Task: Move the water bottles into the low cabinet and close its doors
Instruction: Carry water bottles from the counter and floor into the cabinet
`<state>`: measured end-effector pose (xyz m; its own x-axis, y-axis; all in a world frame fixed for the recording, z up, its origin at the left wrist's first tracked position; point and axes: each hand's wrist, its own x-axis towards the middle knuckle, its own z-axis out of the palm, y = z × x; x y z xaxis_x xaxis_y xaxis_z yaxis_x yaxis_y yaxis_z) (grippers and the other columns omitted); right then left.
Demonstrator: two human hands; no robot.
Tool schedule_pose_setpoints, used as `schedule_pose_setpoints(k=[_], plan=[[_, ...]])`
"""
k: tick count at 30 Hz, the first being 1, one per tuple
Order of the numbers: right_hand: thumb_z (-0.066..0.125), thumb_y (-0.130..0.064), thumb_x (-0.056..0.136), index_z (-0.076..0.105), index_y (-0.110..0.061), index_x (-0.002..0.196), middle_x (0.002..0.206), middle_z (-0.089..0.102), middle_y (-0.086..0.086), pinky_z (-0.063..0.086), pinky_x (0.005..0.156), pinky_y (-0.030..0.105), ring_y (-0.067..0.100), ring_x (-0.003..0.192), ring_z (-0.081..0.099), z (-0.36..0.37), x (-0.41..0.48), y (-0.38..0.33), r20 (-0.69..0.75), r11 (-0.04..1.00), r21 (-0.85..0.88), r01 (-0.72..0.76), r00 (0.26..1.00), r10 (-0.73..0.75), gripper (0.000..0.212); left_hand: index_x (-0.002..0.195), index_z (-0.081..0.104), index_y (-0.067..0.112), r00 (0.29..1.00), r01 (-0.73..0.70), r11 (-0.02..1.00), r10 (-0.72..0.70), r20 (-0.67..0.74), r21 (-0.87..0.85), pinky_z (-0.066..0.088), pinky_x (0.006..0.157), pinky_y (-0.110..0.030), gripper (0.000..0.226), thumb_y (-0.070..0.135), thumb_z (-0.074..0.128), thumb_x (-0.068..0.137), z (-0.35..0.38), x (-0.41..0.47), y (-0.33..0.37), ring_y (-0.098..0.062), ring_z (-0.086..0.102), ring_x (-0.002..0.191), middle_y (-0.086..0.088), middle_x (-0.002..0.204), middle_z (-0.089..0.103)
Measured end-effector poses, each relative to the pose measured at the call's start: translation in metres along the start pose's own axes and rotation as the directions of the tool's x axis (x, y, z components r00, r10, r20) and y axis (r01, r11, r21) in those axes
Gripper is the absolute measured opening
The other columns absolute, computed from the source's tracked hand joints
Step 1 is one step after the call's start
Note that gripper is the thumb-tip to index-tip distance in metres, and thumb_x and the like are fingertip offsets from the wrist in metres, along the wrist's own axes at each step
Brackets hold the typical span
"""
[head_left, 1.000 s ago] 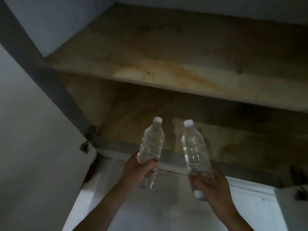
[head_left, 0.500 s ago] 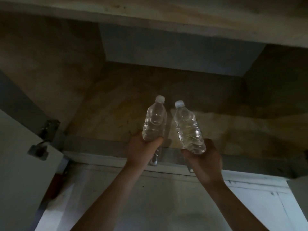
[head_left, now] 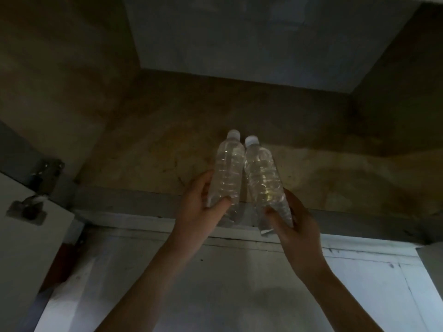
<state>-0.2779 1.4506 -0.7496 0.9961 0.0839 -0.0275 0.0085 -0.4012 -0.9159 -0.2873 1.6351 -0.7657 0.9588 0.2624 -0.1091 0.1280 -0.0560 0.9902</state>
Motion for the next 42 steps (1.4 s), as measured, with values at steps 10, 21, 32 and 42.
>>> schedule_pose_setpoints(k=[10,21,32,42], plan=[[0.063,-0.019,0.091,0.066,-0.029,0.111,0.092,0.071,-0.01,0.051,0.068,0.018,0.002,0.085,0.067,0.021,0.029,0.012,-0.089,0.997,0.074,-0.011,0.996,0.018,0.022,0.119,0.064,0.032,0.999,-0.05,0.998,0.049,-0.007,-0.027,0.053,0.077,-0.014,0.035,0.013,0.07,0.089,0.002,0.022,0.005,0.005,0.067,0.092,0.022,0.097,0.073],[0.066,-0.033,0.089,0.062,-0.034,0.114,0.105,0.068,-0.01,0.056,0.074,0.02,0.004,0.095,0.065,0.02,0.038,0.012,-0.111,0.999,-0.022,0.041,0.993,-0.043,0.026,0.124,0.057,0.032,0.996,-0.084,0.986,0.083,0.009,0.145,0.049,0.077,-0.007,0.029,0.022,0.06,0.097,0.009,0.036,0.014,0.011,0.064,0.095,0.02,0.103,0.067],[0.045,-0.041,0.094,0.058,-0.008,0.132,0.125,0.063,0.014,0.047,0.098,0.042,0.033,0.116,0.054,-0.091,-0.076,-0.152,0.033,0.748,-0.644,0.162,0.982,-0.184,0.052,0.129,0.061,0.009,0.956,-0.293,0.402,0.113,0.27,0.868,0.048,0.096,-0.042,0.048,0.036,0.038,0.096,-0.037,-0.122,0.189,-0.033,0.06,0.113,-0.012,0.125,0.065],[0.044,-0.039,0.097,0.058,-0.007,0.129,0.121,0.064,0.011,0.046,0.095,0.042,0.031,0.113,0.054,-0.303,-0.186,-0.501,0.104,0.74,-0.666,0.091,0.994,-0.028,0.047,0.123,0.064,0.004,0.94,-0.306,0.477,0.018,0.339,0.824,0.052,0.091,-0.043,0.049,0.037,0.04,0.095,-0.051,-0.271,0.581,-0.032,0.062,0.109,-0.011,0.121,0.066]])
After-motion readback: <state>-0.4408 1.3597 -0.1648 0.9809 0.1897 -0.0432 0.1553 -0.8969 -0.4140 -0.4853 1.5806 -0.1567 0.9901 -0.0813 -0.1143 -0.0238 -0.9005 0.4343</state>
